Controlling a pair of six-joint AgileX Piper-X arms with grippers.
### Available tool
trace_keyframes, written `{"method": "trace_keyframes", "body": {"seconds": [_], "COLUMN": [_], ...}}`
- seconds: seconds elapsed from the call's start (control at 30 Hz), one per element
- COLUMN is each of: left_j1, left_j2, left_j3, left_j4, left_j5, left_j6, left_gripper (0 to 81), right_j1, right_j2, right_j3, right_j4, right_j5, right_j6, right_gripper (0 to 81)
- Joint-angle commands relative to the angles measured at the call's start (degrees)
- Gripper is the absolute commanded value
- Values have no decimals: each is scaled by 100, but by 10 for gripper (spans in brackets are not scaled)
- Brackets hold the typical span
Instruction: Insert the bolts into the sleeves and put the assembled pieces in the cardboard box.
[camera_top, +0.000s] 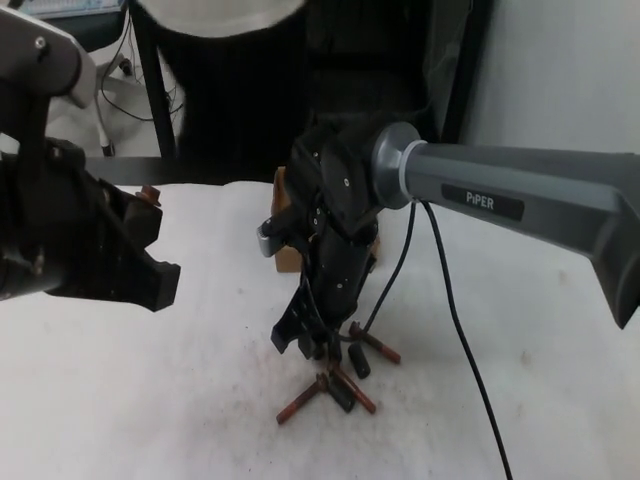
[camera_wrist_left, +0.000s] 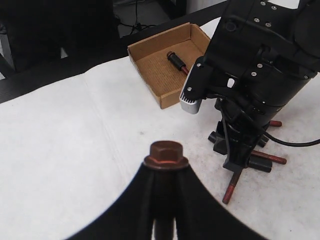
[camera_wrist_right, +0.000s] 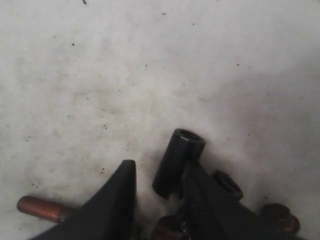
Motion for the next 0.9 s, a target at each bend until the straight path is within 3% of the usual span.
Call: {"method": "trace_keyframes", "body": {"seconds": [0.0,0.87], "left_j1": [16,16], "left_j2": [-57,-57], "left_j3": [-14,-14], "left_j4": [-23,-23], "left_j5": [0,0], "left_j6": [19,169], "left_gripper": [2,2], "right_j1": [12,12], "right_j2": [74,290], "right_j3": [-30,-30], "right_j4": [-22,-217], "right_j5": [6,19], "right_j6": [-51,-51], "right_gripper": [319,309]}}
